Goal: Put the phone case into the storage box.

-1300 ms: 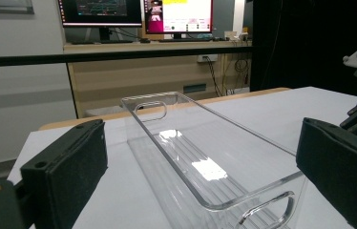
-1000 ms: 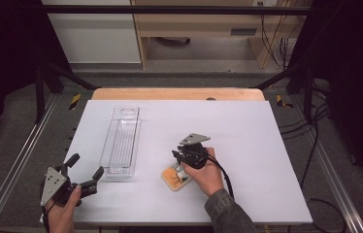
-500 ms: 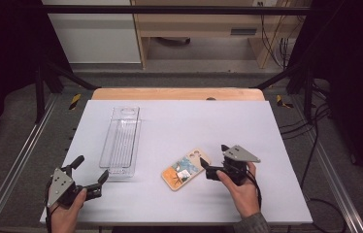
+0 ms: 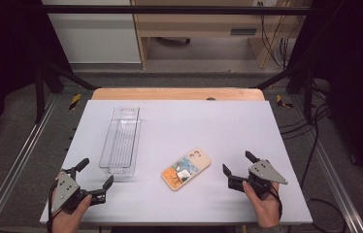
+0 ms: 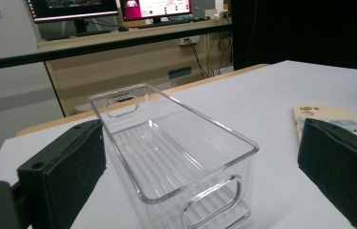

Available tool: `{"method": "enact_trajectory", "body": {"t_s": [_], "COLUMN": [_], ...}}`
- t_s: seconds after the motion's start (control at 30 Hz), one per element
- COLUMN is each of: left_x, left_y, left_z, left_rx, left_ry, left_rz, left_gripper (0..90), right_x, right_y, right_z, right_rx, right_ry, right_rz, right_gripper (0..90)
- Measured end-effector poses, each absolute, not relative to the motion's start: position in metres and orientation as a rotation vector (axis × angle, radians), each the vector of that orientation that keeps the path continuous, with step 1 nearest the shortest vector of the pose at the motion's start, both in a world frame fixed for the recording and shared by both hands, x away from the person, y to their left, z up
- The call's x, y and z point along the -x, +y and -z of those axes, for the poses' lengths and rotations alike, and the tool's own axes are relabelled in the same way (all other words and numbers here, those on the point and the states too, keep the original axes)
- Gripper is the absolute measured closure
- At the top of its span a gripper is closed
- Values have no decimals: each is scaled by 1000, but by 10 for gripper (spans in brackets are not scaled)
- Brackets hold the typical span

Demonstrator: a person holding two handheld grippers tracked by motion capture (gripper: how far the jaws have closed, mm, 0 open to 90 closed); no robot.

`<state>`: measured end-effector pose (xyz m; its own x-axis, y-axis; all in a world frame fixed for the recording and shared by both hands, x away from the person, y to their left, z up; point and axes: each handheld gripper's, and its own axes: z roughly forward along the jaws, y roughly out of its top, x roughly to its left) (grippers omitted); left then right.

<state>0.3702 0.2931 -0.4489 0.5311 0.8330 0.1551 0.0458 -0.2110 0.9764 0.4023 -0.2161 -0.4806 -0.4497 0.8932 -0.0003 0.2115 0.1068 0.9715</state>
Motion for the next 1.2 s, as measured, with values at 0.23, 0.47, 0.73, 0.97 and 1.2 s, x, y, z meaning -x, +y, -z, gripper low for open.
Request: {"method": "enact_trajectory", "body": {"t_s": [0.23, 0.47, 0.73, 0.97, 1.2], "left_x": [-372, -381, -398, -414, -428], "left_y": [267, 225, 186, 160, 144], "left_z": [431, 419, 420, 426, 433], "left_rx": [-1709, -1814, -1912, -2002, -2073], "left_ry": [709, 652, 635, 634, 647], "left_rz": [-832, -759, -664, -577, -482], "left_gripper": [20, 20, 20, 22, 25], "right_x": [-407, -406, -406, -406, -405], "right_y": [-218, -218, -219, -219, -220], "right_z": [483, 481, 481, 481, 481], "right_rx": [-1067, -1064, -1068, -1069, -1066], "right_ry": [1772, 1766, 1760, 1763, 1768], "right_rz": [-1378, -1405, -1414, -1421, -1420], "right_gripper": [68, 60, 57, 51, 48]}}
